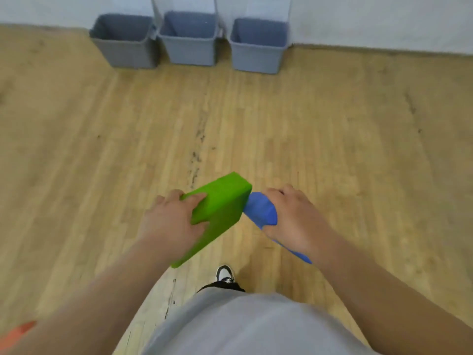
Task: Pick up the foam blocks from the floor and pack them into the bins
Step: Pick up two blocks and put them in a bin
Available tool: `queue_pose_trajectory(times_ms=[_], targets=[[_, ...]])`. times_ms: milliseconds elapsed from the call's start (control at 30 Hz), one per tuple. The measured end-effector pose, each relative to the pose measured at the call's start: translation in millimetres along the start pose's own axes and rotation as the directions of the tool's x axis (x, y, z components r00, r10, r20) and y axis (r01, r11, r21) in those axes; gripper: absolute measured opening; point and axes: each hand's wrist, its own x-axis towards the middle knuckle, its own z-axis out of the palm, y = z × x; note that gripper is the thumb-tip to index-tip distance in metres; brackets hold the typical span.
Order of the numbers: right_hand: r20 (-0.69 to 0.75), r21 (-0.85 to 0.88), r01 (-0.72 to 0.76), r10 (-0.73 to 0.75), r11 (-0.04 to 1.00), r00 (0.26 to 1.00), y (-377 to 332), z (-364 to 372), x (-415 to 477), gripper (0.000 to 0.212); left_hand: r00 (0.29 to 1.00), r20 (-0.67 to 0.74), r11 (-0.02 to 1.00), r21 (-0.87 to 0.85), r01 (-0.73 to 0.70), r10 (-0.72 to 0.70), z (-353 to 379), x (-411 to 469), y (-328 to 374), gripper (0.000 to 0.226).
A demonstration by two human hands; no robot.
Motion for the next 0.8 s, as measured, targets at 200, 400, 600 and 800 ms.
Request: queue_pose_trajectory(times_ms=[200, 400, 600, 800], targets=[[-0.051, -0.055, 0.244, -0.247, 0.968, 0.968, -115, -52, 102, 0.081, 0.954, -0.135, 0.95, -0.204, 0.237, -0.267, -43, 5, -94, 0.069], [-0.057, -0.095, 0.486, -0.492, 0.869, 0.869, -193, -78, 187, 0.076, 0.858, -0.199, 0.853, -0.348, 0.39, -0.474, -74, 22, -147, 0.069], [-0.082, -0.037, 0.513, -0.514, 0.858, 0.854, -219, -116, 297, 0.073, 0.782, -0.281, 0.812, -0.38, 0.442, -0.557, -130, 102, -163, 0.069], [-0.051, -0.054, 0.531, -0.533, 0.846, 0.844, -218, -193, 424, 0.074, 0.755, -0.322, 0.8, -0.426, 0.423, -0.571, -206, 224, -159, 0.07]])
